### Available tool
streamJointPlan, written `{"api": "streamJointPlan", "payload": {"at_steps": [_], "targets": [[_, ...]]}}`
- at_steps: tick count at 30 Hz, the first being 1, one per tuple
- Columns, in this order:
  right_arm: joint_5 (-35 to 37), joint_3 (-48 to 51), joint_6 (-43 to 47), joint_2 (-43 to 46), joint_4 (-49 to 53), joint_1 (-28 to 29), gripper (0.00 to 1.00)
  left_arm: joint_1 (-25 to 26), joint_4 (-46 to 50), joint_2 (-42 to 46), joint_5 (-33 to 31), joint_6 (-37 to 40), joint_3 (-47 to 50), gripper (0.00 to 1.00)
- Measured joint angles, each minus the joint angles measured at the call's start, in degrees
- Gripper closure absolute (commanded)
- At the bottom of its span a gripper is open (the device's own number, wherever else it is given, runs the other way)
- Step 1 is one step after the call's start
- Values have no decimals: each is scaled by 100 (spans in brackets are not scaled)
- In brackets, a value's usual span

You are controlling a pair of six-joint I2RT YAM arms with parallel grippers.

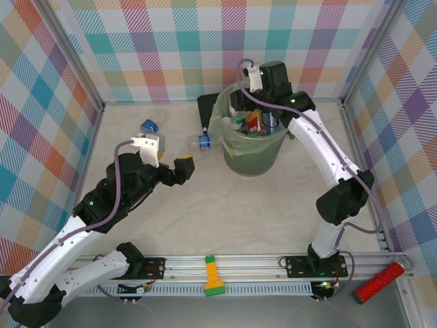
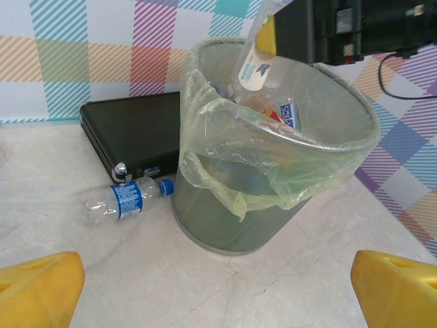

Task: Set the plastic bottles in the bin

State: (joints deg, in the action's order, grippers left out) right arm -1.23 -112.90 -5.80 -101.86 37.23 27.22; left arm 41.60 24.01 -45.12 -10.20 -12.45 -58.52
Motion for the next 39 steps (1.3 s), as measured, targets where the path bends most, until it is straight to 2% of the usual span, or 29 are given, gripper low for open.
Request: {"api": "streamJointPlan", "payload": {"at_steps": [9,20,23,28,29,33,36,39], "targets": [[-393,-4,2,210,402,0,39,0,0,-2,0,-2,0,0],[-509,-116,9,-498,922,0,36,0,0,-2,-2,-20,0,0],[-505,-118,9,-608,1040,0,32,0,2,-2,0,-20,0,0],[-479,-240,44,-621,1102,0,7,0,2,-2,-2,-20,0,0],[-466,-302,33,-621,1119,0,7,0,2,-2,-2,-20,0,0],[-435,-483,26,-509,1132,0,7,0,2,-2,-2,-20,0,0],[-393,-496,33,-319,1132,0,15,0,0,-2,0,-20,0,1],[-240,-599,35,-188,1128,-2,27,0,0,-2,0,-20,0,0]]}}
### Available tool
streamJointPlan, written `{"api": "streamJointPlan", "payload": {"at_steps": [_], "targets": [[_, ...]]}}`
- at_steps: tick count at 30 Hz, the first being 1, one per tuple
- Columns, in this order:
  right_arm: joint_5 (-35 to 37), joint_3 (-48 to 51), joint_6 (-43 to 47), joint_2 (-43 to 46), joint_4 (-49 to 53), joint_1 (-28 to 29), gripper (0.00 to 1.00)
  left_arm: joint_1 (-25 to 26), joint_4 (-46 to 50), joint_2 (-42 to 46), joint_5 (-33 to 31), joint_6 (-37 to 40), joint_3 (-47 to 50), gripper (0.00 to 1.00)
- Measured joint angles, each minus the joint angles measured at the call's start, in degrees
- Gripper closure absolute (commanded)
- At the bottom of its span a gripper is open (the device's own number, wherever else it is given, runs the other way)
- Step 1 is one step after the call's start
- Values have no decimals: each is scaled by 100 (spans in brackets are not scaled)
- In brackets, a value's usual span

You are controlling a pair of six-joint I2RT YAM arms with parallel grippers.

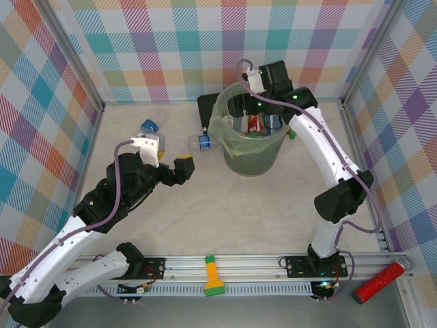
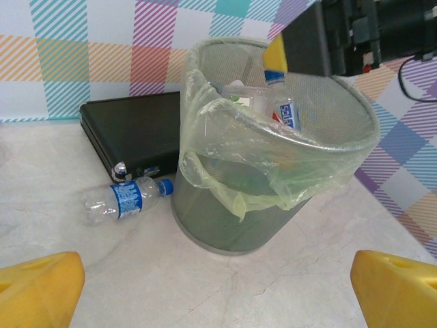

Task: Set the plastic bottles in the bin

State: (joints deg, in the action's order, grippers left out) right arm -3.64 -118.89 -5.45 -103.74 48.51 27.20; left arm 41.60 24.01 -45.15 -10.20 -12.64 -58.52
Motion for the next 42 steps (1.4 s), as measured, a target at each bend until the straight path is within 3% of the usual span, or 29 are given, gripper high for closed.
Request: {"api": "streamJointPlan", "payload": {"at_steps": [6,8,20,24,32,35,42], "targets": [[219,-518,24,-146,15,-81,49,0,2,-11,0,-2,0,0],[247,-678,24,-297,42,-101,52,0,2,-9,-2,-2,0,0],[57,330,15,-420,-33,-127,51,0,9,22,-116,-46,70,0],[68,474,26,-310,-42,-127,46,0,7,-105,-153,-131,140,1],[149,577,-20,177,-107,-127,23,0,4,-382,-487,-302,192,1],[144,748,-83,551,-264,-127,1,0,4,-654,-673,-352,192,1],[-15,1530,-323,1611,-686,-127,1,-103,-48,-1353,-885,-450,245,1]]}}
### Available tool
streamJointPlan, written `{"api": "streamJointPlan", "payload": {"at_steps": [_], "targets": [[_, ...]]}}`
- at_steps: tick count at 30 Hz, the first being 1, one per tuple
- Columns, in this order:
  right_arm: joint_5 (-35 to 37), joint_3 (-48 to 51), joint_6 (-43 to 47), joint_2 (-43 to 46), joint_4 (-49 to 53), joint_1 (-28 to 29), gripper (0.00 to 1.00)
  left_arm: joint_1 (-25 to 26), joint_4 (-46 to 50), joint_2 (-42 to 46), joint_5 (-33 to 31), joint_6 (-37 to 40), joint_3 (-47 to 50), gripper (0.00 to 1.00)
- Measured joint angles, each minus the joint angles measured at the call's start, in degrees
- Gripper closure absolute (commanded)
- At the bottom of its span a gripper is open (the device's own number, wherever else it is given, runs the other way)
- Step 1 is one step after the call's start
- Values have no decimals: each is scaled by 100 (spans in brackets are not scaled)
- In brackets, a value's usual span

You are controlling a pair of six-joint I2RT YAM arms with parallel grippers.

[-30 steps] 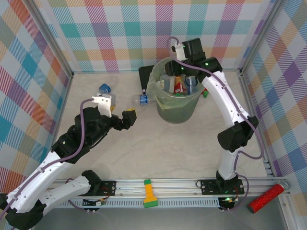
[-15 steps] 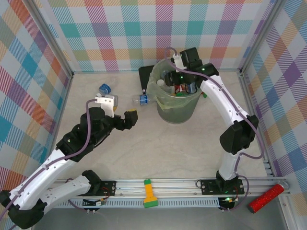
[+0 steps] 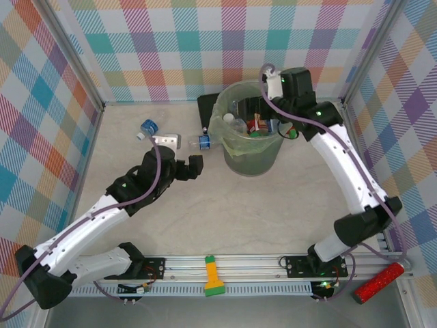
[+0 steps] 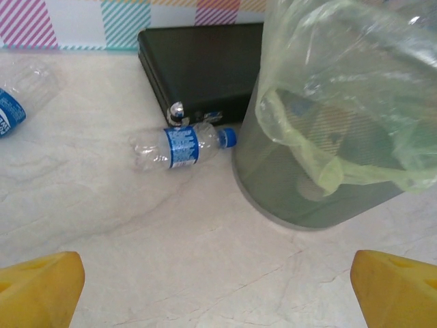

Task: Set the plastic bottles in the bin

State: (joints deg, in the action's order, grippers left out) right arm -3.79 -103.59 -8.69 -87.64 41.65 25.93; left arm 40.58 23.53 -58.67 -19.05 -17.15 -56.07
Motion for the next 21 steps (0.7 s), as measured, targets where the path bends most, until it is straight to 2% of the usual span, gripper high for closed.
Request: {"api": "streamJointPlan", "payload": {"at_steps": [6,13,21], "targets": [[-256,813,-352,824,-341,0,1,-577,-243,-629,98,-229,9,1],[-426,1646,-743,1637,-610,0,1,-1517,-433,-1851,555,-1134,-125,0],[-494,1880,-935,2035,-651,9,1,-1788,-422,-3716,772,-1867,-1353,0]]}}
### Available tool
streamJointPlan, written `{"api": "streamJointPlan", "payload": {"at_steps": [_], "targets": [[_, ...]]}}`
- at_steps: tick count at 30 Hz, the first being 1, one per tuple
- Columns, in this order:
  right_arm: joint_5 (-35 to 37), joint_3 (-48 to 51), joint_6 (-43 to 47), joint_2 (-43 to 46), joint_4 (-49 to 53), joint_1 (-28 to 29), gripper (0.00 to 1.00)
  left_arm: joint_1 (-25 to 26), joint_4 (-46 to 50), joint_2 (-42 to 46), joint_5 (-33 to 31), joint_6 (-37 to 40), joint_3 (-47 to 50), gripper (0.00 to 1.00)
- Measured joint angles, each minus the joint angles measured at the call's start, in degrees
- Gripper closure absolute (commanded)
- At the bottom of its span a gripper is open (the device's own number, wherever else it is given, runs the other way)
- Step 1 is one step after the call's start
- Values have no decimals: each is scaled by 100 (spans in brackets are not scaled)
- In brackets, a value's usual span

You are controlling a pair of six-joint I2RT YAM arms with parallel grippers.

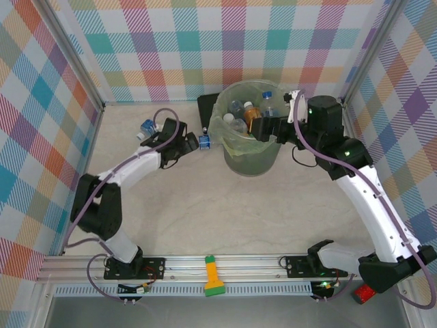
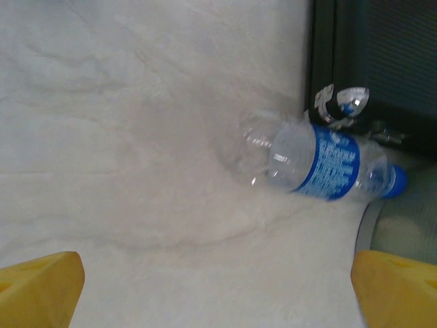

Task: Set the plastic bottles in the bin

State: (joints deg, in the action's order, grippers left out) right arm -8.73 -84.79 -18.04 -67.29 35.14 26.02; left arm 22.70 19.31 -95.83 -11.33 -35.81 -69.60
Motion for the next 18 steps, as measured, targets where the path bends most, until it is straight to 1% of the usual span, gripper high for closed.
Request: {"api": "streamJointPlan", "payload": {"at_steps": [5,11,14,18], "targets": [[-17,7,-48,31,0,37,1,-13,9,-920,37,-129,-809,0],[-55,11,-63,37,0,70,1,-35,195,-2000,-140,-149,-1751,0],[-59,11,-63,42,0,85,1,-35,256,-2275,-175,-155,-1867,0],[-59,13,-63,50,0,107,1,-39,278,-2295,-269,-107,-1937,0]]}}
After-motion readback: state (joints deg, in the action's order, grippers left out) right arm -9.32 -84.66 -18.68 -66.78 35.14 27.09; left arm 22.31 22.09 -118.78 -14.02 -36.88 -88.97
